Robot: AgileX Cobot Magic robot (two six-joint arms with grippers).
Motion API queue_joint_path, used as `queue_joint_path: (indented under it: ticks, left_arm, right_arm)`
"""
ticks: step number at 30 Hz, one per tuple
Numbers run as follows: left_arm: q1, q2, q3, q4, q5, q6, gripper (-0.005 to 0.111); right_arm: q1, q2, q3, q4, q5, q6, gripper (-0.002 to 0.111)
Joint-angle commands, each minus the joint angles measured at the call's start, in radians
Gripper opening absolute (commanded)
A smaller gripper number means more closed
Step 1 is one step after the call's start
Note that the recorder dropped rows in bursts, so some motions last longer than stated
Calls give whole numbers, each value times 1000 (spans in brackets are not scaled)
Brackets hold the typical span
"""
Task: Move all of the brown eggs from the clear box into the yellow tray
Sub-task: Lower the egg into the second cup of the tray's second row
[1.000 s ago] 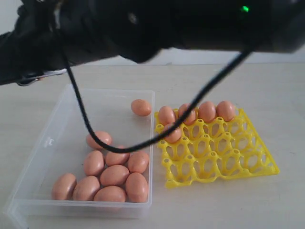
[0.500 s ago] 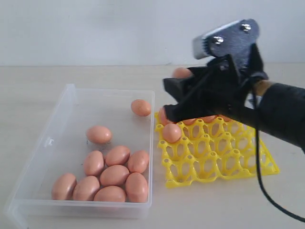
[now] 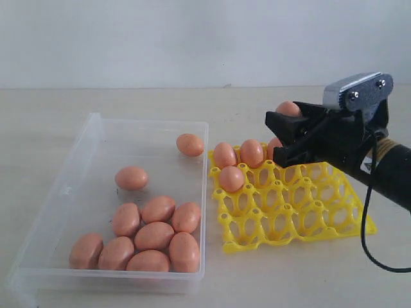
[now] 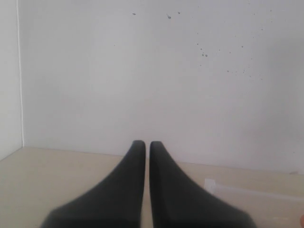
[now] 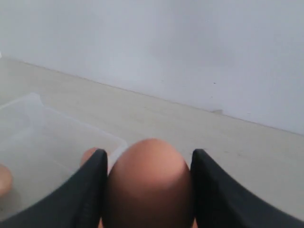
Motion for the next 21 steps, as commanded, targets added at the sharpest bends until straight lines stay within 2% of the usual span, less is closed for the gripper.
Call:
queue_joint_path:
  ticks: [1,6,12,21]
  left_arm:
    - [-1,-2,-1,4,3,5,4]
    - [-1,-2,-1,4,3,5,4]
    - [-1,-2,-1,4,3,5,4]
    - [-1,-2,-1,4,3,5,4]
  right_arm:
    - [-85,165,-8,-187,-156,61,0]
    - [-169,292,-91,-453,-156,151,0]
    - [-178,325,-153,-535,-156,185,0]
    - [-178,325,-162,-536,-156,197,0]
